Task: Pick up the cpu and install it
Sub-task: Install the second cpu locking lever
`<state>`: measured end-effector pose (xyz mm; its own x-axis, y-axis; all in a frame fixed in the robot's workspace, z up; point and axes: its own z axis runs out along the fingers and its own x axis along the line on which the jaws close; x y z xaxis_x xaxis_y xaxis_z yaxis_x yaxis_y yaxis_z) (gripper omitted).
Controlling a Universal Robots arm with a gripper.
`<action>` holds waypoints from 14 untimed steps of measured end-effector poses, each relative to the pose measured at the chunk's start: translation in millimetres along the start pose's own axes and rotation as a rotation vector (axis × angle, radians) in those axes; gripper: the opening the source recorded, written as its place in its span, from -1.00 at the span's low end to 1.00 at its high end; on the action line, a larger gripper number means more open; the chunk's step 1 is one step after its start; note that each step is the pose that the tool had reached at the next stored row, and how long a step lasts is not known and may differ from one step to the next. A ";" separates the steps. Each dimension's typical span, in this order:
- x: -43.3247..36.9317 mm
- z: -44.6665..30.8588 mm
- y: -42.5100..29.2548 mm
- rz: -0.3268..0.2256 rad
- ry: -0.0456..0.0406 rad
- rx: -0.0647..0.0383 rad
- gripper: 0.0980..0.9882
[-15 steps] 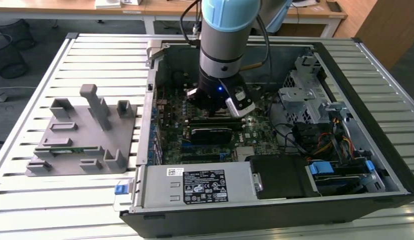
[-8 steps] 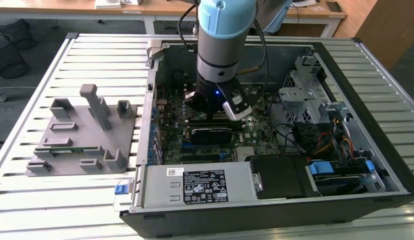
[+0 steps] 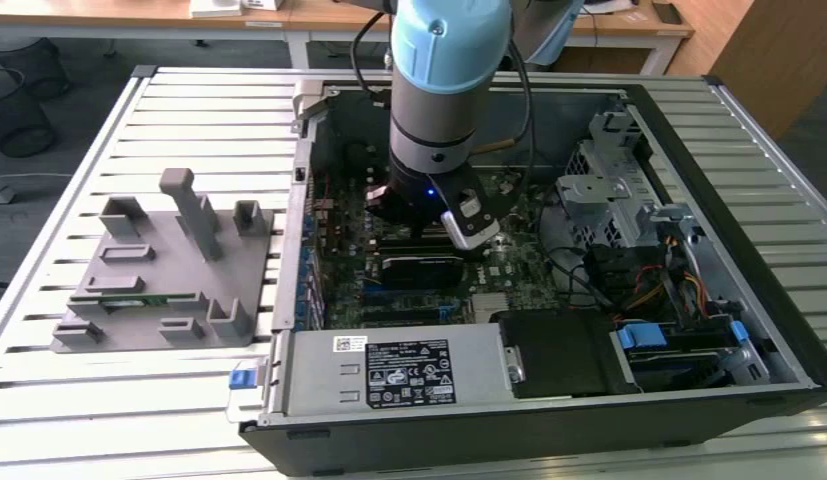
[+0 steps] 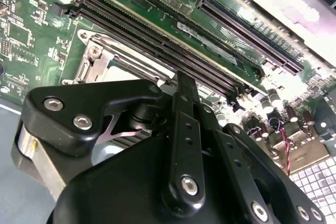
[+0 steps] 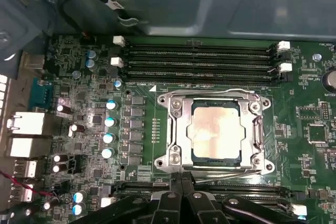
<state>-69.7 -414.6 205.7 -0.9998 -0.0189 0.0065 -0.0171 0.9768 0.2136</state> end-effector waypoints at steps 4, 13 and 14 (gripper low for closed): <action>3.2 -0.5 -3.9 0.000 -0.0001 -0.011 -0.98; 5.6 5.5 -6.3 0.000 -0.0005 -0.029 -0.98; 5.8 6.2 -6.5 0.000 -0.0006 -0.032 -0.98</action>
<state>-75.4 -419.7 198.3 -0.9998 -0.0184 0.0060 -0.0164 0.9694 0.2449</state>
